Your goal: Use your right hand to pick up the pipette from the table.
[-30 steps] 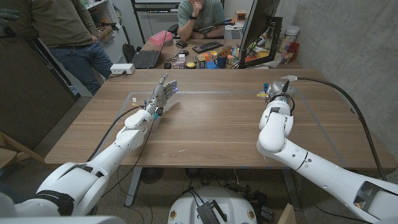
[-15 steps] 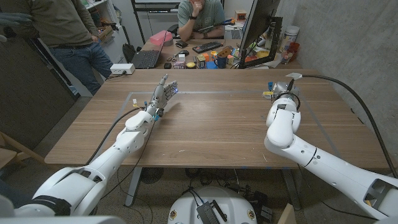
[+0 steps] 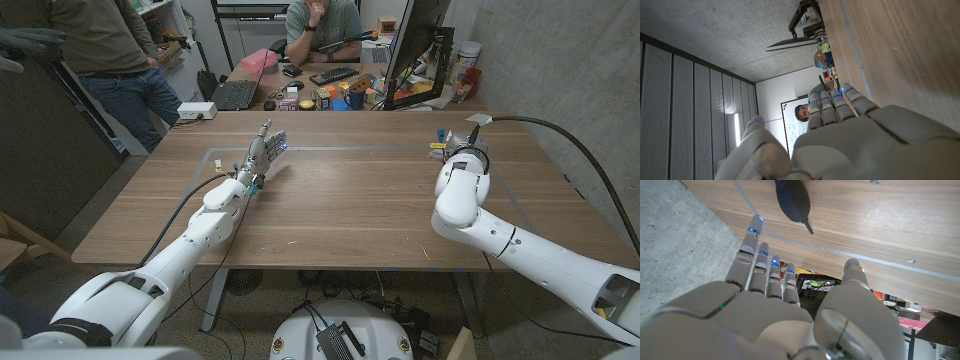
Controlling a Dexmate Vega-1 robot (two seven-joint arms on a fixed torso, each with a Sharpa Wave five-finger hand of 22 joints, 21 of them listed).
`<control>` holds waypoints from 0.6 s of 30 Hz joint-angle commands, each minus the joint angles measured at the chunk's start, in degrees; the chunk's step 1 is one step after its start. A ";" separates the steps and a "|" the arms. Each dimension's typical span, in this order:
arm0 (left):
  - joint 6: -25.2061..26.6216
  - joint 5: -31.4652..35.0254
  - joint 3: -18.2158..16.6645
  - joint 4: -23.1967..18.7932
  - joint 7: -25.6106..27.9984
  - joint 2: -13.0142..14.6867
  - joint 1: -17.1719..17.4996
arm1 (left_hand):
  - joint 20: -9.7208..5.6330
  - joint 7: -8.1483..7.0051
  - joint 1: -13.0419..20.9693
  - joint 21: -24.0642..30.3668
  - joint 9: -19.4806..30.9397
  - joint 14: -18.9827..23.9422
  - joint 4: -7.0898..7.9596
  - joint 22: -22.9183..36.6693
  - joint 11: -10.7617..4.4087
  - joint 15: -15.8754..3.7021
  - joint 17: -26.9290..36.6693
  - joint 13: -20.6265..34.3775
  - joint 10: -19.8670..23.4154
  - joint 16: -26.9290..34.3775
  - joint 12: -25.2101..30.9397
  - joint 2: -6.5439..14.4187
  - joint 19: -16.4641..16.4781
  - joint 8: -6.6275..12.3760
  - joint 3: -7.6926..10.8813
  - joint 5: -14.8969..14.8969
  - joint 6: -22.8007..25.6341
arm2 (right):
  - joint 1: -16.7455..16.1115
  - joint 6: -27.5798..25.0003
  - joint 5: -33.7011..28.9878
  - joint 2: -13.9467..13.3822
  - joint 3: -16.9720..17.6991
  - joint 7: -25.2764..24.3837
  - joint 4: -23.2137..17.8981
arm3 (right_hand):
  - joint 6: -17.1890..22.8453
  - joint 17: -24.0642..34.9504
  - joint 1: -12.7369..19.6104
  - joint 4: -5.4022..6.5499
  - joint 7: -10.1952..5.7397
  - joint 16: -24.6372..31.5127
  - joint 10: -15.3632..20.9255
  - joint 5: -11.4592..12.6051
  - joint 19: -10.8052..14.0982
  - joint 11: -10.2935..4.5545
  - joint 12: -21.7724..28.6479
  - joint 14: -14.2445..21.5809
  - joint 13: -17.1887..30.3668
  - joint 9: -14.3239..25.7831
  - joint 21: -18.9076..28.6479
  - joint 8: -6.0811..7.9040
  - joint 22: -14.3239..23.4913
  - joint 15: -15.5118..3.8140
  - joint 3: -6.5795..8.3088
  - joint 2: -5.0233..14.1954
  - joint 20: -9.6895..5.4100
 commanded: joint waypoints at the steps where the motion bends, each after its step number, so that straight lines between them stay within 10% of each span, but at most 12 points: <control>1: 0.46 0.11 0.22 -0.52 0.56 -0.07 0.11 | 0.43 0.19 0.46 0.30 0.09 0.42 -0.10 0.20 -0.31 -0.16 0.35 0.13 0.44 0.26 0.23 0.38 0.01 0.18 -0.27 0.19 0.39 | 1.55 -1.70 11.28 -2.30 -1.05 -7.13 0.09 | -0.40 0.13 -0.03 -0.07 -0.04 0.03 -0.15 0.26 -0.25 -0.06 -0.15 -0.15 0.20 0.15 -0.10 -0.16 0.18 -0.04 -0.18 -0.17 -0.13; 18: 2.21 0.58 0.61 -2.17 2.02 0.43 0.49 | 0.44 0.12 0.46 0.30 0.09 0.50 -0.11 0.20 -0.32 -0.07 0.35 0.13 0.46 0.27 0.21 0.45 -0.01 0.15 -0.44 0.17 0.41 | 5.20 -0.96 27.33 -6.19 -4.00 -18.84 0.53 | -0.34 0.05 0.73 -0.13 -0.57 -0.31 -1.41 0.88 -2.99 -0.23 -0.05 -4.48 0.26 0.14 -2.97 0.48 0.21 -0.13 -0.35 -0.03 -0.03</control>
